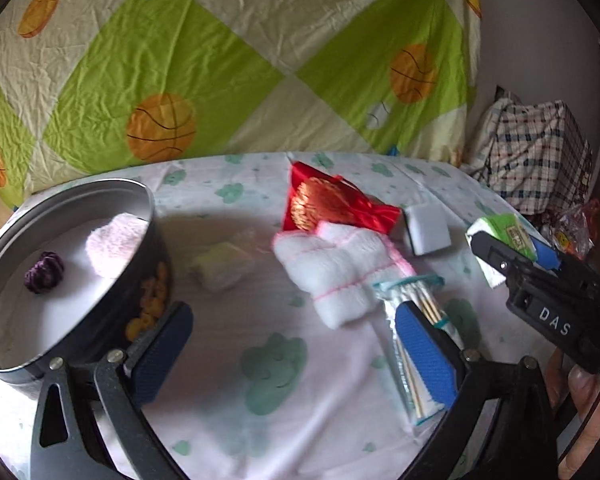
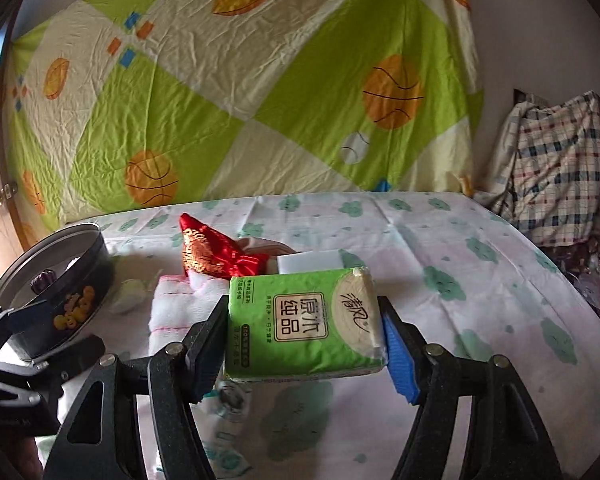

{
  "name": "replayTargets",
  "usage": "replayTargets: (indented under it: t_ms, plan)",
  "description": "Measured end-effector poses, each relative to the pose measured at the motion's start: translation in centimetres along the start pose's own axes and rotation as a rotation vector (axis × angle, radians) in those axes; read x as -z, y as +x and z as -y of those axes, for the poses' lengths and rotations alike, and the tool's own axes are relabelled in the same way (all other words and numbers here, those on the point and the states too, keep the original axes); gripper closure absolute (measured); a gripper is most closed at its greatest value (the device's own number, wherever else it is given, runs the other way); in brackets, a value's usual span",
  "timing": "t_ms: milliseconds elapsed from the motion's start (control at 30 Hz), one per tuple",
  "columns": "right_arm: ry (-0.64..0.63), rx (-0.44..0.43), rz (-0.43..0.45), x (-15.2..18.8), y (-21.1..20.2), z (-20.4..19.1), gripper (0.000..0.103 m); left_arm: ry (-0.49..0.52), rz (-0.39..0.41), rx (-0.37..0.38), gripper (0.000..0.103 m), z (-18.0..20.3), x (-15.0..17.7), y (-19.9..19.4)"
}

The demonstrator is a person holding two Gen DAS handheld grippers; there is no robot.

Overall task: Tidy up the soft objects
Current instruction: 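Grasp the cotton swab bag with the left gripper and lift it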

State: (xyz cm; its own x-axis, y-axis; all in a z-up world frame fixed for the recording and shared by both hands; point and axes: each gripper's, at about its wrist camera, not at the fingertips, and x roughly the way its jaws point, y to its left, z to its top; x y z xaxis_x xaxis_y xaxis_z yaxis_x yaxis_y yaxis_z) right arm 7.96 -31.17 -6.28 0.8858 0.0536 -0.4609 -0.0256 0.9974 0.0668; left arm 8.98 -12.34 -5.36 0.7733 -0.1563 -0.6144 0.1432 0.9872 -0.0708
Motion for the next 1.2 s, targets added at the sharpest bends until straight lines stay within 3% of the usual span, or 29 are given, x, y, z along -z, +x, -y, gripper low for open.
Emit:
replayTargets:
  t_ms: [200, 500, 700, 900, 967, 1000, 1067, 1200]
  plan:
    - [0.051, 0.031, -0.018, 0.6, -0.1, 2.4, 0.033, 0.012, -0.052, 0.028, 0.001, 3.7, 0.0, 1.7]
    - [0.127, 0.034, -0.028, 1.8, -0.1, 4.7, 0.033, -0.016, -0.134, 0.048, 0.001, 5.9, 0.2, 3.9]
    - [0.158, 0.034, -0.023, 1.9, -0.2, 5.3, 0.033, -0.015, -0.177, 0.014, 0.003, 6.3, 0.5, 5.3]
    - [0.160, 0.034, -0.030, 1.9, 0.0, 5.4, 0.033, 0.048, -0.218, 0.000, 0.007, 7.4, 0.8, 6.0]
    - [0.158, 0.036, -0.031, 1.9, 0.1, 5.4, 0.033, 0.041, -0.231, 0.033, 0.027, 7.2, 0.8, 6.2]
    - [0.158, 0.034, -0.032, 1.9, 0.1, 5.4, 0.033, 0.036, -0.245, 0.053, 0.029, 7.1, 0.9, 6.4]
    - [0.162, 0.030, -0.034, 2.0, 0.1, 5.5, 0.033, 0.040, -0.229, 0.060, 0.053, 7.1, 1.2, 6.2]
    - [0.165, 0.023, -0.030, 2.0, 0.1, 5.5, 0.033, 0.051, -0.198, 0.103, 0.072, 6.8, 1.6, 5.4]
